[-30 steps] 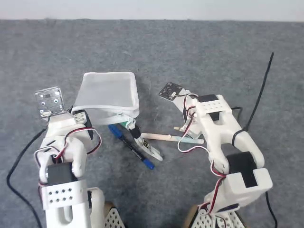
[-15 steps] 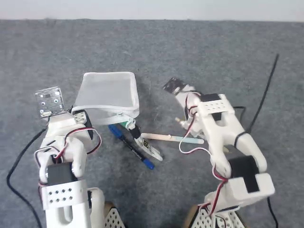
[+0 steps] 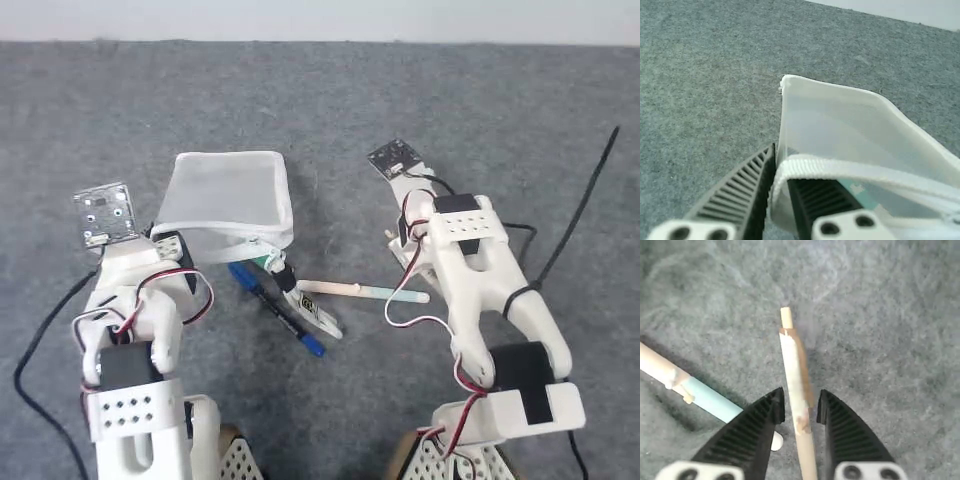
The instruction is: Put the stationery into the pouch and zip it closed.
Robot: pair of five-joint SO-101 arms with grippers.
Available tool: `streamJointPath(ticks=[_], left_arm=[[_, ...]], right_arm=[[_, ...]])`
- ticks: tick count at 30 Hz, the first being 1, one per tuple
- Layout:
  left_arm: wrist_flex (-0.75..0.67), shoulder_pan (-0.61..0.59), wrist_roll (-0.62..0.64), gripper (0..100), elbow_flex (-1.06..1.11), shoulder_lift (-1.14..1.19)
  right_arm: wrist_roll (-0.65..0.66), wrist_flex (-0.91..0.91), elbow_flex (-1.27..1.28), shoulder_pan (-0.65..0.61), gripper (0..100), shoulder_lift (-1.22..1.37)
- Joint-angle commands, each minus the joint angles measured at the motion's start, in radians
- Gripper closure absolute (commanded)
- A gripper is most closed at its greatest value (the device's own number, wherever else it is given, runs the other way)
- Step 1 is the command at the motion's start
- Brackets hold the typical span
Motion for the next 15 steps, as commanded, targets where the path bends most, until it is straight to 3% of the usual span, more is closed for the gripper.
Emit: streamJointPath(ticks=[1,15], left_arm=[[-0.012,-0.003,0.008,99,-0.065,0.005],[-0.012,-0.006,0.008,99,-0.065,0.005]], right_arm=[[-0.006,-0.005,-0.029,-0.007,89.6,-0.041],[0.132,-0.047,-0.097,-0.028,89.6,0.148]])
